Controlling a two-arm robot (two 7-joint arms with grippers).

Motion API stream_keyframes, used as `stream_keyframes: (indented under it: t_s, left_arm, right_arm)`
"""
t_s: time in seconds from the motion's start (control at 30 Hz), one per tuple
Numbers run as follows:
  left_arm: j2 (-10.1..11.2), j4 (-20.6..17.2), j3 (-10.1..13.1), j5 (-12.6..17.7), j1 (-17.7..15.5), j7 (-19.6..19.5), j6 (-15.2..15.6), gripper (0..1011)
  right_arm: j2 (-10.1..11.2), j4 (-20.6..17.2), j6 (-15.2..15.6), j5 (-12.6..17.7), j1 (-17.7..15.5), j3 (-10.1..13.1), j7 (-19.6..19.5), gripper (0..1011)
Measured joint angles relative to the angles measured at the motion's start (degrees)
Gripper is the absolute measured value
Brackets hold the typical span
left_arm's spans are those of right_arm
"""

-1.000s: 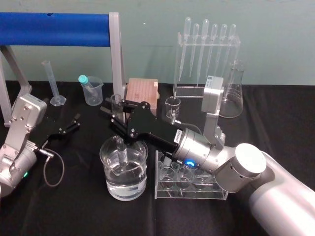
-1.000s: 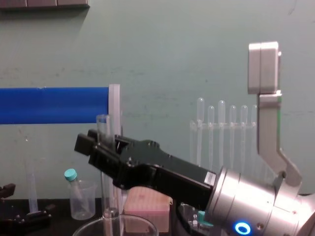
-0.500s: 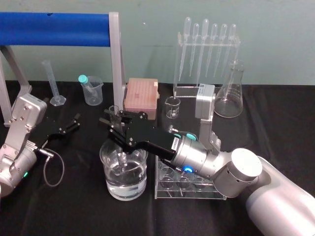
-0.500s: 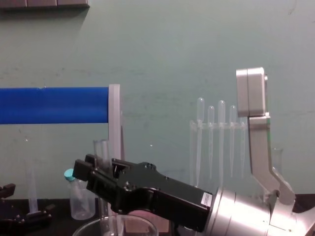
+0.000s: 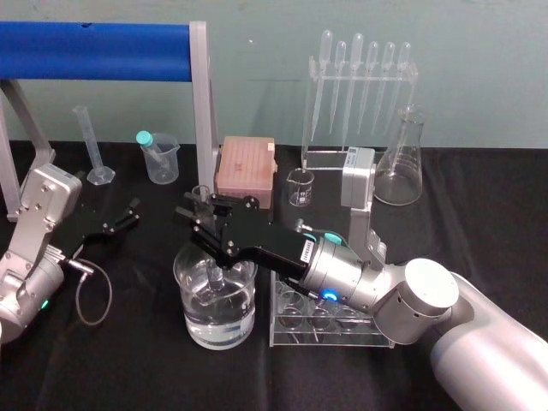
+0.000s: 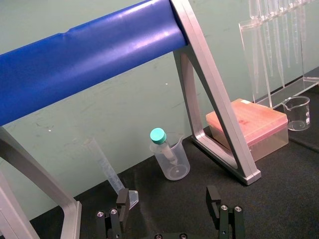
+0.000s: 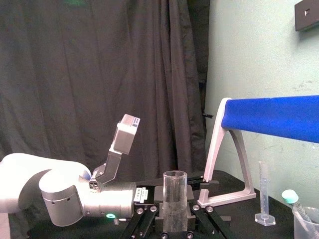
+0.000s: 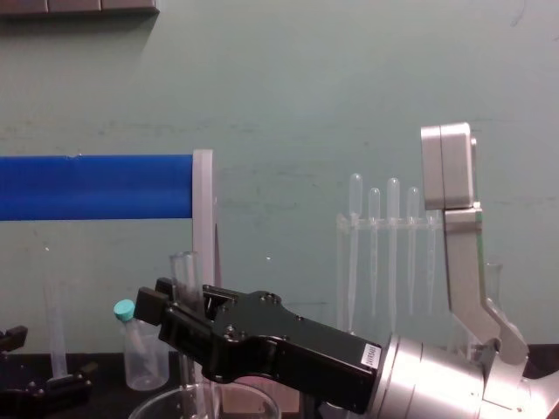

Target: Hold the test tube with one hand and immerse one end into the beaker, then return it to the test tube rack.

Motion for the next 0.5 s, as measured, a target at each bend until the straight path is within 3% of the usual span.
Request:
stream_keyframes:
  t_s: [0.5]
  left_arm:
    - [0.0,0.0,0.0,0.0,0.0,0.0,0.0,1000]
  right_arm:
    - [-0.1,0.0,0.0,0.0,0.0,0.0,-0.1,222]
